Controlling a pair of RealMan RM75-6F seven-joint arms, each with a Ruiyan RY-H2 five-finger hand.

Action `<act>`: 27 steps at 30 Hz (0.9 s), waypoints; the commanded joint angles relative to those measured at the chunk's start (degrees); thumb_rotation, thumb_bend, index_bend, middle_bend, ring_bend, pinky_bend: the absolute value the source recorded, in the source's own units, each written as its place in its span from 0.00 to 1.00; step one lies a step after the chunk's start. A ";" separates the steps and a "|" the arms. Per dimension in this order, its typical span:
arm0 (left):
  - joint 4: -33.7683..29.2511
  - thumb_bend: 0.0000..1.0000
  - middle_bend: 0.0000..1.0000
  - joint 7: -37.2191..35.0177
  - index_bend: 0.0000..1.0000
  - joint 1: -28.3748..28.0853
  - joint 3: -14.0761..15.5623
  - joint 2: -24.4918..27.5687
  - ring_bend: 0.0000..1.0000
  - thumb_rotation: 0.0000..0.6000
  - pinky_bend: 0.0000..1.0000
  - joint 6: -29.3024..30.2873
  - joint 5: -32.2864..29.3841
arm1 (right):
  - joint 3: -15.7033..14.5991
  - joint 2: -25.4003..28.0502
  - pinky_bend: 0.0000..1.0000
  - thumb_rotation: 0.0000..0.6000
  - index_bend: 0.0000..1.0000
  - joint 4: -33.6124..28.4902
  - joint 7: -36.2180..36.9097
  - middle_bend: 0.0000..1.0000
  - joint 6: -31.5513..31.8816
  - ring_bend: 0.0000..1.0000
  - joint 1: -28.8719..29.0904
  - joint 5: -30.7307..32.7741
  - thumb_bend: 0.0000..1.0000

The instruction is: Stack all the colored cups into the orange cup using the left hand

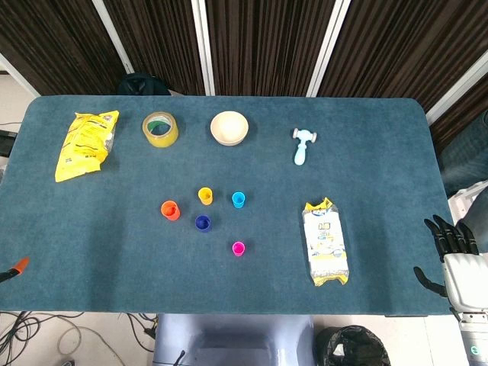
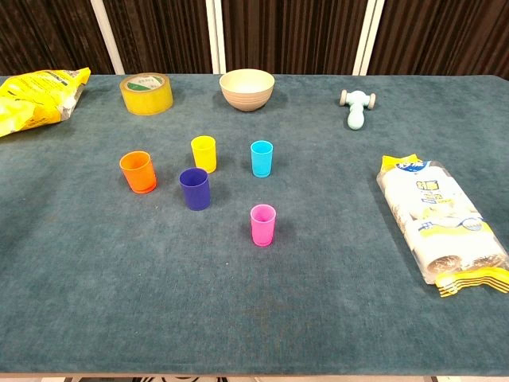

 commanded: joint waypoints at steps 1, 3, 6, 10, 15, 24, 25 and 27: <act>0.00 0.11 0.00 0.18 0.08 -0.05 0.07 -0.01 0.00 1.00 0.00 -0.08 0.07 | 0.05 0.03 0.04 1.00 0.09 -0.07 -0.02 0.08 0.08 0.12 -0.03 0.05 0.32; -0.03 0.11 0.01 0.38 0.08 -0.11 0.17 -0.05 0.00 1.00 0.00 -0.18 0.21 | 0.09 0.07 0.04 1.00 0.09 -0.16 -0.01 0.08 0.15 0.12 -0.05 0.10 0.32; -0.14 0.11 0.01 0.63 0.08 -0.16 0.35 -0.05 0.00 1.00 0.00 -0.42 0.27 | 0.05 0.09 0.04 1.00 0.09 -0.24 -0.05 0.08 0.08 0.12 -0.05 0.11 0.32; -0.45 0.11 0.02 0.82 0.08 -0.23 0.47 0.02 0.00 1.00 0.00 -0.63 0.34 | -0.01 0.11 0.04 1.00 0.09 -0.33 -0.12 0.08 0.02 0.12 -0.04 0.07 0.32; -0.39 0.11 0.02 0.96 0.08 -0.44 0.66 -0.14 0.00 1.00 0.00 -0.95 0.66 | 0.18 0.12 0.04 1.00 0.09 -0.43 -0.11 0.08 0.09 0.12 -0.12 0.53 0.32; -0.42 0.11 0.03 0.96 0.08 -0.47 0.70 -0.15 0.00 1.00 0.00 -0.99 0.61 | 0.19 0.12 0.04 1.00 0.09 -0.49 -0.35 0.08 0.00 0.12 -0.10 0.64 0.32; -0.44 0.11 0.03 0.91 0.08 -0.47 0.67 -0.13 0.00 1.00 0.00 -1.05 0.47 | 0.24 0.13 0.04 1.00 0.09 -0.49 -0.35 0.08 0.02 0.12 -0.10 0.68 0.32; -0.49 0.11 0.04 0.81 0.08 -0.53 0.71 -0.10 0.00 1.00 0.00 -1.19 0.48 | 0.24 0.11 0.04 1.00 0.09 -0.49 -0.36 0.08 0.04 0.12 -0.11 0.68 0.32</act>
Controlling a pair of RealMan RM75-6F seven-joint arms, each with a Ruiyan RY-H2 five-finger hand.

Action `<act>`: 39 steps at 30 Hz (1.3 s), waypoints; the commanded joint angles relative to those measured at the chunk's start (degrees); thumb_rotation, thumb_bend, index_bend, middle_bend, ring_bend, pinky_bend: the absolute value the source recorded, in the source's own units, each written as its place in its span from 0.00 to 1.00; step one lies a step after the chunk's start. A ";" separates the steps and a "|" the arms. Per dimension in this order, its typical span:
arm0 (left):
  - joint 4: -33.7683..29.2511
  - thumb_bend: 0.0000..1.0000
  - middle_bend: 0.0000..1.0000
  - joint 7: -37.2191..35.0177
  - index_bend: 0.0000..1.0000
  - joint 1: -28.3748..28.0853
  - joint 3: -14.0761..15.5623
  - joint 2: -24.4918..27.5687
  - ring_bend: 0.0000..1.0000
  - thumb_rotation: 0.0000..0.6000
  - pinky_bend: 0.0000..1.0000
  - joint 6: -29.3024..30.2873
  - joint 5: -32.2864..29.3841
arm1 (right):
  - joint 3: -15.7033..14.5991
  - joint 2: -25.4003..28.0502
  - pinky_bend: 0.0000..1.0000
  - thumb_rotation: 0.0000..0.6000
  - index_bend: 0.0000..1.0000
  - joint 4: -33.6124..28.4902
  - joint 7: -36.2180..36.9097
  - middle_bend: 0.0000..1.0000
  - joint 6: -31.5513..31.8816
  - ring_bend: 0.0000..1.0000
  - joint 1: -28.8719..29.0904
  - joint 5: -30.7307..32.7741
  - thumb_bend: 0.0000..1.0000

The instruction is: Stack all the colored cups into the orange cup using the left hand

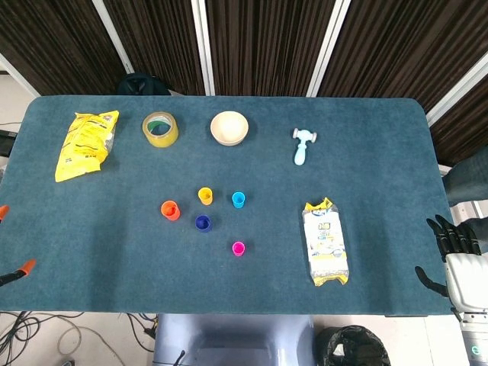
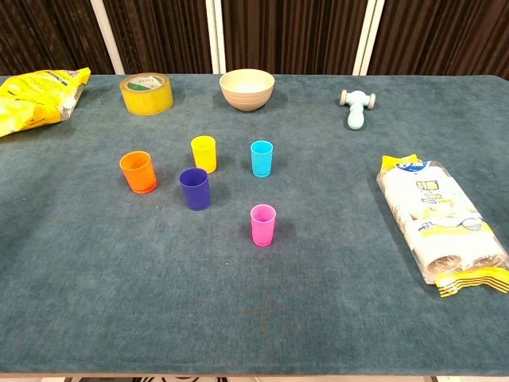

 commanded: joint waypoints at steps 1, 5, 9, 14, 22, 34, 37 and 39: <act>-0.03 0.11 0.05 -0.11 0.08 -0.10 0.06 0.03 0.00 1.00 0.00 -0.17 0.13 | -0.01 -0.02 0.04 1.00 0.09 -0.01 -0.02 0.08 0.02 0.12 -0.01 -0.01 0.32; 0.11 0.11 0.07 -0.28 0.08 -0.58 0.40 -0.18 0.00 1.00 0.00 -0.66 1.26 | 0.04 0.06 0.04 1.00 0.10 -0.10 0.03 0.08 0.10 0.12 -0.12 0.21 0.32; 0.29 0.11 0.09 1.13 0.08 -3.05 0.40 0.43 0.00 1.00 0.00 -3.25 3.68 | 0.18 0.09 0.04 1.00 0.09 0.03 0.05 0.08 -0.05 0.12 -0.14 0.71 0.32; -1.64 0.11 0.12 1.28 0.09 -11.69 -2.60 3.64 0.00 1.00 0.00 -13.35 5.22 | 0.26 0.03 0.04 1.00 0.09 0.08 0.03 0.08 -0.27 0.12 -0.06 0.98 0.32; -3.59 0.11 0.12 1.32 0.09 -24.90 -6.78 6.03 0.00 1.00 0.00 -31.58 2.36 | 0.39 0.05 0.04 1.00 0.09 -0.15 -0.11 0.08 0.08 0.12 -0.25 1.20 0.32; -1.03 0.11 0.11 8.59 0.13 -38.81 -8.46 0.10 0.00 1.00 0.00 -49.98 -5.42 | 0.47 -0.05 0.04 1.00 0.09 -0.06 -0.28 0.08 -0.47 0.12 -0.19 1.92 0.32; 0.33 0.11 0.11 10.67 0.15 -40.95 -8.37 -2.41 0.00 1.00 0.00 -51.79 -7.09 | 0.53 -0.09 0.04 1.00 0.09 0.00 -0.29 0.08 -0.56 0.12 -0.17 2.09 0.32; 1.44 0.11 0.11 12.37 0.15 -42.35 -8.17 -4.30 0.00 1.00 0.00 -52.68 -8.02 | 0.57 -0.09 0.04 1.00 0.09 0.01 -0.25 0.08 -0.57 0.12 -0.17 2.19 0.32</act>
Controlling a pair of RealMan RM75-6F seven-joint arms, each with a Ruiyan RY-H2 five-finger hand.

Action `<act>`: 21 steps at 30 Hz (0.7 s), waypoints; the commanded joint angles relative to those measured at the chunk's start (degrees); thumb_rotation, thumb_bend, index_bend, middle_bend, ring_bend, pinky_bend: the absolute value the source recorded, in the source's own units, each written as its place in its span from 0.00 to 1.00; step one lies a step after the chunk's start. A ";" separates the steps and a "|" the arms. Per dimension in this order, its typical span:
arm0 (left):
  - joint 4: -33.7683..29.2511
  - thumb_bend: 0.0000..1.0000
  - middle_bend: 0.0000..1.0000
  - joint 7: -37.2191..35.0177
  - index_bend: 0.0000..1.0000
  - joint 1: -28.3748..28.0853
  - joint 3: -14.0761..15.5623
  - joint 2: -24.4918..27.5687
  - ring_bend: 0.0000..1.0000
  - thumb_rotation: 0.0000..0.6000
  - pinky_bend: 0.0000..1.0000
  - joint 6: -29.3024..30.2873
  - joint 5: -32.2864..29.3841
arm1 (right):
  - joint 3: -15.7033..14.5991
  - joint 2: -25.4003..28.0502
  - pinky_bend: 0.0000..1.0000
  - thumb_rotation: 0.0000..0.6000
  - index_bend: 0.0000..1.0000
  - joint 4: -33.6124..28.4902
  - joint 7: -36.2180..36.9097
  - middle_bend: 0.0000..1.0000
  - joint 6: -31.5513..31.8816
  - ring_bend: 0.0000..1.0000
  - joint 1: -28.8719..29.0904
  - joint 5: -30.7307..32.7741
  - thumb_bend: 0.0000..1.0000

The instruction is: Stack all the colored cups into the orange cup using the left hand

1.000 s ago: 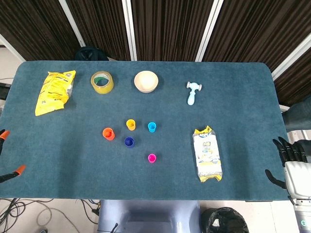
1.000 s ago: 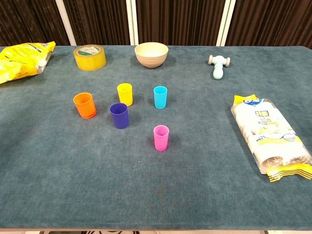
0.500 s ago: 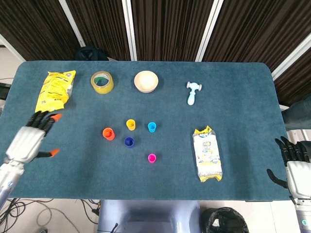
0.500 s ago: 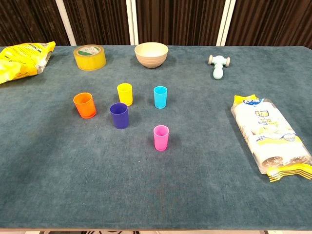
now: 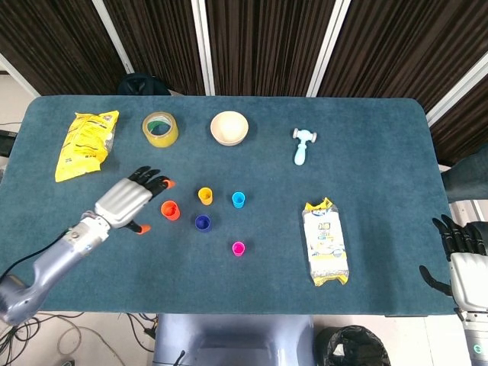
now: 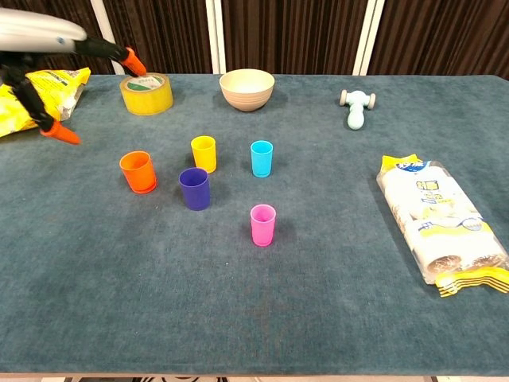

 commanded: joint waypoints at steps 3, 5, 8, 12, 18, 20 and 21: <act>3.29 0.11 0.11 4.16 0.16 -3.72 0.34 -5.22 0.00 1.00 0.00 -2.37 -2.90 | 0.11 0.03 0.04 1.00 0.09 0.04 0.08 0.08 0.03 0.12 -0.05 0.25 0.32; 4.36 0.11 0.11 5.03 0.18 -4.70 0.46 -7.16 0.00 1.00 0.00 -2.68 -3.98 | 0.21 0.07 0.04 1.00 0.10 0.07 0.19 0.08 0.10 0.12 -0.09 0.41 0.32; 5.58 0.11 0.11 6.06 0.19 -5.76 0.82 -9.32 0.00 1.00 0.00 -2.97 -5.06 | 0.41 0.13 0.04 1.00 0.10 0.11 0.33 0.08 0.27 0.12 -0.17 0.71 0.32; 7.28 0.11 0.11 7.96 0.23 -7.03 1.81 -11.77 0.00 1.00 0.00 -3.41 -6.27 | 0.57 0.14 0.04 1.00 0.09 0.08 0.51 0.08 0.33 0.12 -0.22 0.98 0.32; 9.71 0.11 0.12 9.30 0.27 -8.12 2.50 -15.02 0.00 1.00 0.00 -3.05 -7.64 | 0.61 0.15 0.04 1.00 0.09 -0.02 0.59 0.08 0.38 0.12 -0.25 1.01 0.32; 10.85 0.11 0.12 9.74 0.28 -8.57 2.75 -16.27 0.00 1.00 0.00 -2.88 -7.95 | 0.69 0.13 0.04 1.00 0.10 -0.02 0.66 0.08 0.41 0.12 -0.27 1.14 0.32; 11.18 0.11 0.12 9.91 0.29 -8.70 2.84 -16.61 0.00 1.00 0.00 -2.77 -7.99 | 0.71 0.12 0.04 1.00 0.10 -0.01 0.68 0.08 0.40 0.12 -0.27 1.20 0.32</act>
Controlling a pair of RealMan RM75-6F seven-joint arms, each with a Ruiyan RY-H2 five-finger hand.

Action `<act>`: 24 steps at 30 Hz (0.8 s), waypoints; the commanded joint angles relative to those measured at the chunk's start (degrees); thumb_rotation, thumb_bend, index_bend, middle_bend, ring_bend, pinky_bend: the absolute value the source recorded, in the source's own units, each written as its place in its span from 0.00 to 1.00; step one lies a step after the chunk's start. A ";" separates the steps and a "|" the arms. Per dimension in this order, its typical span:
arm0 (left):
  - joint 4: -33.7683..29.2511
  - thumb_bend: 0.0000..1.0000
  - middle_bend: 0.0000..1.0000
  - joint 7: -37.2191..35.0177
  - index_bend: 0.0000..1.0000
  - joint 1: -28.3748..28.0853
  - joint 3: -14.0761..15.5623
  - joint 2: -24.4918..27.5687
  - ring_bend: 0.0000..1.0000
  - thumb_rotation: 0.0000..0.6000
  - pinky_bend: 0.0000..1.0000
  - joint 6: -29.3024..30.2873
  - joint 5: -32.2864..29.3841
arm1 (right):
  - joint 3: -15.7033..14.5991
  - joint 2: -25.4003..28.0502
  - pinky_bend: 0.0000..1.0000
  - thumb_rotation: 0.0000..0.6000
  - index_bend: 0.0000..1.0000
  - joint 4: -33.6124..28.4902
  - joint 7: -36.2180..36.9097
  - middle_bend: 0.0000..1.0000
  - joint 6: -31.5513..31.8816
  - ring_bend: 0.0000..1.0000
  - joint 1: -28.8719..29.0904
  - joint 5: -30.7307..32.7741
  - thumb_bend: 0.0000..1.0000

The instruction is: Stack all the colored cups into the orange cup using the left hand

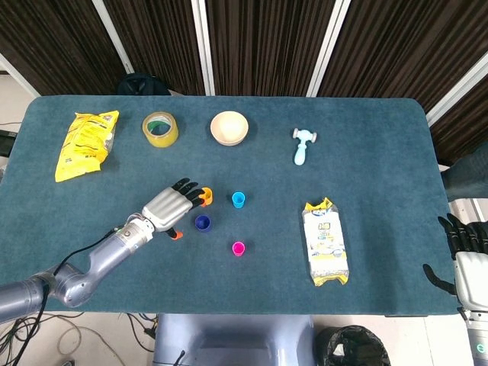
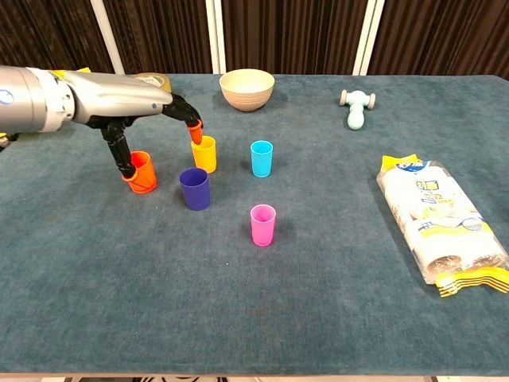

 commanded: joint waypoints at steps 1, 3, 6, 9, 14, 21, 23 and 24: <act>1.53 0.11 0.12 0.75 0.29 -0.71 0.44 -1.66 0.00 1.00 0.00 0.42 -0.43 | 0.06 -0.02 0.04 1.00 0.09 0.02 0.06 0.08 -0.03 0.12 -0.01 0.15 0.32; 2.22 0.11 0.12 1.06 0.30 -0.97 0.60 -2.53 0.00 1.00 0.00 0.95 -0.32 | 0.13 -0.07 0.04 1.00 0.09 0.10 0.11 0.08 -0.12 0.12 0.00 0.37 0.32; 2.94 0.11 0.12 1.36 0.31 -1.19 0.73 -3.53 0.00 1.00 0.00 1.92 0.06 | 0.16 -0.14 0.04 1.00 0.09 0.17 0.16 0.08 -0.37 0.12 0.04 0.65 0.32; 3.79 0.11 0.11 1.67 0.31 -1.40 0.93 -4.44 0.00 1.00 0.00 2.73 0.40 | 0.19 -0.21 0.04 1.00 0.09 0.22 0.12 0.08 -0.51 0.12 0.07 0.82 0.32; 4.68 0.11 0.11 1.91 0.35 -2.00 1.30 -5.90 0.00 1.00 0.00 3.29 0.92 | 0.31 -0.20 0.04 1.00 0.10 0.12 0.08 0.08 -0.44 0.12 0.04 0.98 0.32; 5.50 0.14 0.12 2.58 0.40 -2.36 2.22 -6.91 0.00 1.00 0.00 4.15 1.72 | 0.54 -0.08 0.04 1.00 0.09 0.06 0.41 0.08 -0.25 0.12 -0.10 1.35 0.32; 5.69 0.15 0.12 2.61 0.41 -2.39 2.32 -7.07 0.00 1.00 0.00 4.39 1.60 | 0.55 -0.05 0.04 1.00 0.09 0.05 0.49 0.08 -0.30 0.12 -0.10 1.39 0.32; 5.75 0.15 0.12 2.63 0.42 -2.40 2.36 -7.12 0.00 1.00 0.00 4.46 1.55 | 0.55 -0.05 0.04 1.00 0.09 0.04 0.52 0.08 -0.32 0.12 -0.10 1.40 0.32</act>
